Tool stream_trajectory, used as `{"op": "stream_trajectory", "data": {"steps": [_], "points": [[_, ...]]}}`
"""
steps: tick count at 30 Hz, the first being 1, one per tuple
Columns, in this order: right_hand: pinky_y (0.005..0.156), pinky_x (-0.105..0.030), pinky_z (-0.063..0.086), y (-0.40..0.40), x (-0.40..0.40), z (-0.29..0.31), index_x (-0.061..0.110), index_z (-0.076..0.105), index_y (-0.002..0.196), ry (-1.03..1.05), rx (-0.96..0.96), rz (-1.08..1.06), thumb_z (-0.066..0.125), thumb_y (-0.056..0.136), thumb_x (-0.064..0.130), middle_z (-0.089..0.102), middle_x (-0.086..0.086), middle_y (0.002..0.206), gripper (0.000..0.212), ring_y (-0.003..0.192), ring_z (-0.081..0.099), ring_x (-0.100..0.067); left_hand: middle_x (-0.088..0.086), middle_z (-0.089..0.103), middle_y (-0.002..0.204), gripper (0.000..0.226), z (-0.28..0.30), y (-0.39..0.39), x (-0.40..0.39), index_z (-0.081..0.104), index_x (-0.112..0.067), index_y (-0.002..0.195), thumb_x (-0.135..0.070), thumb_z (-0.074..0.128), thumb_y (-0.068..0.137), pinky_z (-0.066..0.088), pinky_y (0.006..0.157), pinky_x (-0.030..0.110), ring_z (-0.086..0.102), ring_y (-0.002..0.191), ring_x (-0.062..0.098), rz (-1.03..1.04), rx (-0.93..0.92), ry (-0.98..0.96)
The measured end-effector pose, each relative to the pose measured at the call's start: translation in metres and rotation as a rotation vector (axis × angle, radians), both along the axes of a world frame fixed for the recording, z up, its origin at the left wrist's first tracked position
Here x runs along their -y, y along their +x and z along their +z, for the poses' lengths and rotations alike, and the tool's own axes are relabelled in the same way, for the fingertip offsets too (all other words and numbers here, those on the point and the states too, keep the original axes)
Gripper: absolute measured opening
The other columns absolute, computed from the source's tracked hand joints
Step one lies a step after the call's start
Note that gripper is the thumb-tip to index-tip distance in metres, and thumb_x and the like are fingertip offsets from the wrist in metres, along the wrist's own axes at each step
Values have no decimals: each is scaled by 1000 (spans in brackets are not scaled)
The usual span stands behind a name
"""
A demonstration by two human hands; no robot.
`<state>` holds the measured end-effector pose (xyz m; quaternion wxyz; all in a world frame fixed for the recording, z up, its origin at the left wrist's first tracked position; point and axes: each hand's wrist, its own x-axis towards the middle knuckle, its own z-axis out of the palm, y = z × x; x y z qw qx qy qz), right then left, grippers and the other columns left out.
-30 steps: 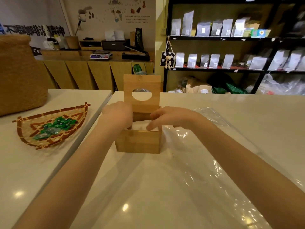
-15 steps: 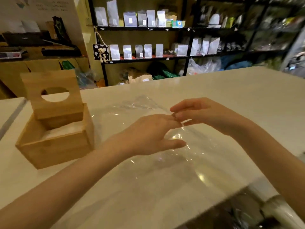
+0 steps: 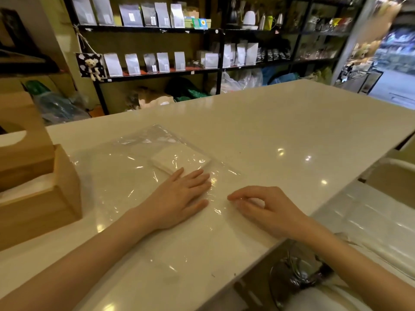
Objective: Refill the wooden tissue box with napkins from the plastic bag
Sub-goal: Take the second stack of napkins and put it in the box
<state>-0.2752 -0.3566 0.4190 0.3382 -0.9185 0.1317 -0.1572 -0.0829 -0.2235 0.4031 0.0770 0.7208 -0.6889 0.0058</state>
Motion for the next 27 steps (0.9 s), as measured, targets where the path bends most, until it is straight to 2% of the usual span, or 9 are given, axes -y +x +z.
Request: {"op": "stream_trajectory", "data": {"steps": [4,9,11,13,15,19,21,24,27], "points": [[87,-16,45,2,-4,-9,16,69,105,-145,27,66,60,87,12,71,3,106,21,99,60,-4,-10,23,152,45,-1,1,2,32,-26,139,-37,25,96,-2,114,30,8,142,6,17,-20,-42],[93,-30,48,5,-9,-10,11,67,109,-296,-30,93,54,89,16,67,-3,112,24,107,59,-16,-7,36,147,38,2,0,2,44,-22,132,-26,31,97,-3,113,27,18,141,9,14,-118,-153],[95,-30,46,10,-11,-11,11,64,115,-344,-29,94,51,92,14,65,-4,118,26,112,56,-17,-7,39,145,37,7,-1,2,45,-22,132,-24,32,97,-2,113,26,20,139,6,31,-188,-201],[105,-27,38,18,-14,-12,14,55,126,-347,-26,132,46,94,12,55,-3,133,33,126,47,-14,-7,39,145,37,12,-1,3,45,-24,131,-25,35,96,1,113,26,19,138,3,58,-259,-254],[113,-19,23,32,-18,-11,18,40,138,-315,-34,208,40,97,14,36,4,148,41,137,27,-5,-11,35,145,37,19,-1,3,45,-27,131,-31,34,95,3,113,25,15,136,-2,60,-320,-281],[118,-27,10,70,-19,-11,17,13,147,-341,-91,251,33,100,25,4,2,158,52,144,-2,-7,-29,16,141,50,21,13,2,30,-36,137,-52,19,90,-5,112,18,5,133,-15,81,-403,-239],[119,-31,4,89,-17,-12,19,3,147,-345,-184,202,28,99,33,-6,1,158,56,143,-11,-7,-21,15,149,49,15,31,2,20,-31,141,-47,19,94,-6,113,21,4,135,-11,210,-440,-232],[116,-27,-9,109,-19,-14,15,0,146,-434,-255,182,22,99,38,-8,-3,158,58,143,-11,-11,-3,3,156,48,1,62,-3,6,-19,144,-28,17,98,-3,114,32,-2,142,6,430,-222,-84],[114,-28,-11,117,-21,-18,12,-1,146,-503,-301,172,20,99,40,-7,-5,158,59,143,-11,-12,0,-2,157,48,-14,77,-7,1,-19,144,-26,14,99,-3,114,32,-4,142,10,460,-219,-32]]}}
